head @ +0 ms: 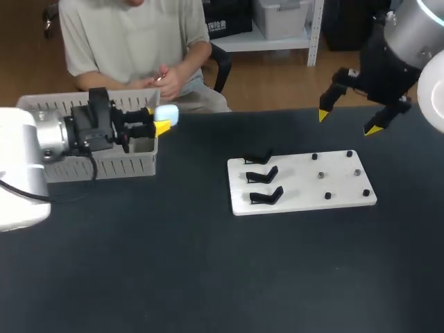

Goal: Pick up each earbud case from the left stands, insert the matching earbuds, close the lid, and place the case in the box.

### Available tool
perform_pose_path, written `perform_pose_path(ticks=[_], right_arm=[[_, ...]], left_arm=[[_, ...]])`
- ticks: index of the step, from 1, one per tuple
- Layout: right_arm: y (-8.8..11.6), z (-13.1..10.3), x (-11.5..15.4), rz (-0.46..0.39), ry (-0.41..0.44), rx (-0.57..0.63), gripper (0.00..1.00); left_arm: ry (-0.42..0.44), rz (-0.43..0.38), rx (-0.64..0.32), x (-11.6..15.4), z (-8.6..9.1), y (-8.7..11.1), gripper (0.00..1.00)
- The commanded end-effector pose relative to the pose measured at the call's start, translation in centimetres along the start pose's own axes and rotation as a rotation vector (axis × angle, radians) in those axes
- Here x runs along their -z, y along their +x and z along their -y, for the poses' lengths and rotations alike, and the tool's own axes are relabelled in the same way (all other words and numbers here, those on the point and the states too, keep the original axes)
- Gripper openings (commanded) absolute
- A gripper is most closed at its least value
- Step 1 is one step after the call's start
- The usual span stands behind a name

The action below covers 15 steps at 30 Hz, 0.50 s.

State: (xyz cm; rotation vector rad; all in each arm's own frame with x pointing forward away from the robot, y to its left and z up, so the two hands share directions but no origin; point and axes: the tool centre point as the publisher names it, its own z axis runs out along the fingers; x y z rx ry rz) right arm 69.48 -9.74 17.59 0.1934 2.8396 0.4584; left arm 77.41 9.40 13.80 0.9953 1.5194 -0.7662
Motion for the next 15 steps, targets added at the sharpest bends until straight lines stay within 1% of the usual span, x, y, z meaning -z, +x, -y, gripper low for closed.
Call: perform_pose_path(ticks=[1, 2, 4, 5, 7, 9, 10, 11, 13, 15], right_arm=[[0.4, 0.1, 0.1, 0.054, 0.003, -0.002, 1.00], [0.4, 0.1, 0.1, 0.054, 0.003, -0.002, 1.00], [0.4, 0.1, 0.1, 0.054, 0.003, -0.002, 1.00], [0.4, 0.1, 0.1, 0.054, 0.003, -0.002, 1.00], [0.4, 0.1, 0.1, 0.054, 0.003, -0.002, 1.00], [0.4, 0.1, 0.1, 0.054, 0.003, -0.002, 1.00], [0.4, 0.1, 0.1, 0.054, 0.003, -0.002, 1.00], [0.4, 0.1, 0.1, 0.054, 0.003, -0.002, 1.00], [0.4, 0.1, 0.1, 0.054, 0.003, -0.002, 1.00], [0.4, 0.1, 0.1, 0.054, 0.003, -0.002, 1.00]], left_arm=[[-0.264, 0.023, 0.042, 3.7, -2.7, -0.7, 0.00], [-0.280, 0.029, 0.058, 3.8, -3.8, -0.6, 0.00], [-0.306, 0.020, 0.075, 4.0, -5.1, -0.3, 0.00], [-0.315, -0.002, 0.070, 4.1, -6.0, 0.0, 0.00], [-0.325, -0.028, 0.075, 4.4, -7.2, 0.6, 0.00], [-0.340, -0.070, 0.072, 5.0, -8.6, 1.2, 0.00], [-0.348, -0.072, 0.084, 5.4, -9.3, 1.5, 0.00], [-0.349, -0.071, 0.086, 5.7, -9.7, 1.6, 0.00], [-0.349, -0.111, 0.075, 6.3, -10.4, 1.8, 0.00], [-0.350, -0.128, 0.074, 6.8, -10.8, 1.8, 0.00]])
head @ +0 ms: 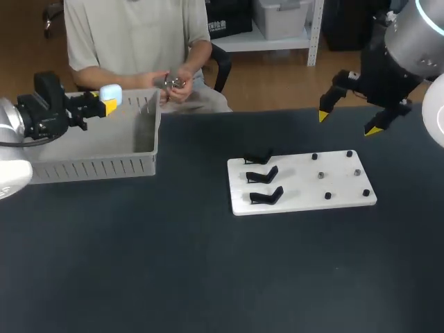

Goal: Pick up each earbud case from the left stands, insert the matching earbuds, close the lid, and place the case in the box.

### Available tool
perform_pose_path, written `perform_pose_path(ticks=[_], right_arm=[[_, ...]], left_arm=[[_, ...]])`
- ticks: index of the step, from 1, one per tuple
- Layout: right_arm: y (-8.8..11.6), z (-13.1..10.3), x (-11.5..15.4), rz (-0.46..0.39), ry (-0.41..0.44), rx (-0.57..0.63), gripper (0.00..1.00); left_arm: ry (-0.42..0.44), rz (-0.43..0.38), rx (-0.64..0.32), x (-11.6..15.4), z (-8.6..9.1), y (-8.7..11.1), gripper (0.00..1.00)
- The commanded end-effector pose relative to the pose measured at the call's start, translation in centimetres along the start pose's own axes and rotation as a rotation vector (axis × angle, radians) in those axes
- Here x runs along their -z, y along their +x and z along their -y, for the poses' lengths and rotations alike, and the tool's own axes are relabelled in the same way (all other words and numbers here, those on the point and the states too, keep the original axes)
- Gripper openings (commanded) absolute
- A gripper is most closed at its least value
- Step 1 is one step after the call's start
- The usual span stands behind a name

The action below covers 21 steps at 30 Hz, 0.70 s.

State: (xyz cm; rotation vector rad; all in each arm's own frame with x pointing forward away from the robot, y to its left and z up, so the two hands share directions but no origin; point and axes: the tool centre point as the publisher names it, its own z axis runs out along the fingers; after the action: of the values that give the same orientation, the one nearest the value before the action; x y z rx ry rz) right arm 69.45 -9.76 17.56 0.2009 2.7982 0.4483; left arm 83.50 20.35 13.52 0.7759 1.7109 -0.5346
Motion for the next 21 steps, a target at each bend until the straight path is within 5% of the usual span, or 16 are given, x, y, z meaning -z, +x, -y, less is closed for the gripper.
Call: perform_pose_path(ticks=[1, 2, 3, 21], right_arm=[[0.3, 0.1, 0.1, 0.012, 0.003, -0.002, 1.00], [0.3, 0.1, 0.1, 0.012, 0.003, -0.002, 1.00], [0.3, 0.1, 0.1, 0.012, 0.003, -0.002, 1.00], [0.3, 0.1, 0.1, 0.012, 0.003, -0.002, 1.00]], left_arm=[[-0.067, -0.024, 0.000, 0.1, -0.8, -0.3, 0.10], [-0.068, -0.031, -0.005, 0.4, -1.0, -0.3, 0.36], [-0.069, -0.040, -0.014, 0.9, -1.2, -0.3, 1.00], [-0.053, -0.017, -0.102, 4.0, 0.4, -3.1, 1.00]])
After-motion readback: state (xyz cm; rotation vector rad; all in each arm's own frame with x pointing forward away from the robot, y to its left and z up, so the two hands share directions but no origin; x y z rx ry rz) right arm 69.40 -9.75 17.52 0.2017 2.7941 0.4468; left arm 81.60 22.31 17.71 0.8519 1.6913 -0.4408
